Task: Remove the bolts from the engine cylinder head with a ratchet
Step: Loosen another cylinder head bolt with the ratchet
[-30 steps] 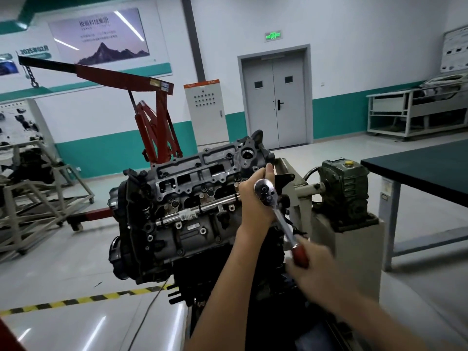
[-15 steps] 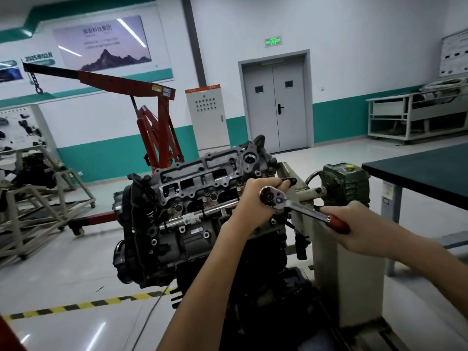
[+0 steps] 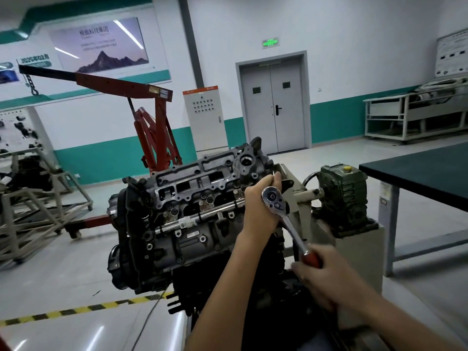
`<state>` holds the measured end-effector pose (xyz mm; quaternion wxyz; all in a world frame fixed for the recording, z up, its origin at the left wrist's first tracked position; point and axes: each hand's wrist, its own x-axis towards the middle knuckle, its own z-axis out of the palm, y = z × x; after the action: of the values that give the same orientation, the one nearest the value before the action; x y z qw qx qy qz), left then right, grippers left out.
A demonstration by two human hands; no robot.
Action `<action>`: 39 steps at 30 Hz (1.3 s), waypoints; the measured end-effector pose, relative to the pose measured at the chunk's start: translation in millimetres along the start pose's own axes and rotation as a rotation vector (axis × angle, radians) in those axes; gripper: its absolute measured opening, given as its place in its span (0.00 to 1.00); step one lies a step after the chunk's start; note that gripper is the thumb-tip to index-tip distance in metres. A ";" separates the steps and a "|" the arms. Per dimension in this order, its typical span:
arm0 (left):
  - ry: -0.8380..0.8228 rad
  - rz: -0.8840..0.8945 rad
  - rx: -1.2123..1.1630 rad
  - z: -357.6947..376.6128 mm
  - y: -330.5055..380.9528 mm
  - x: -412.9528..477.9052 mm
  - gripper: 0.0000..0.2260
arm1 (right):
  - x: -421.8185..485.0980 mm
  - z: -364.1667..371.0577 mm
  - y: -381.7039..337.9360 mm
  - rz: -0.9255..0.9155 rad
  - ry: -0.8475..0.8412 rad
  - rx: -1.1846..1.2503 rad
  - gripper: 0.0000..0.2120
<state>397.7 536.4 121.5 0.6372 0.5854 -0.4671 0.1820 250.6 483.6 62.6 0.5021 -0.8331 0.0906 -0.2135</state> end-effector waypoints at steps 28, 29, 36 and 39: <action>-0.262 0.009 0.154 -21.9 2.3 17.4 0.20 | 53.0 -88.1 -33.7 -0.273 -0.020 -0.816 0.10; -0.196 0.001 0.107 -19.3 1.3 15.3 0.20 | 49.4 -80.6 -28.3 -0.239 -0.016 -0.767 0.07; 0.236 -0.049 -0.016 14.9 0.5 4.6 0.21 | -0.4 40.0 -8.0 -0.036 0.071 0.114 0.10; 0.251 -0.065 0.005 15.2 -0.2 5.0 0.21 | -2.6 52.6 -13.9 0.035 0.012 0.239 0.12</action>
<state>394.6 520.8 123.5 0.6948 0.5744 -0.3640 0.2342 270.9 533.2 52.8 0.6009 -0.7644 0.0822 -0.2187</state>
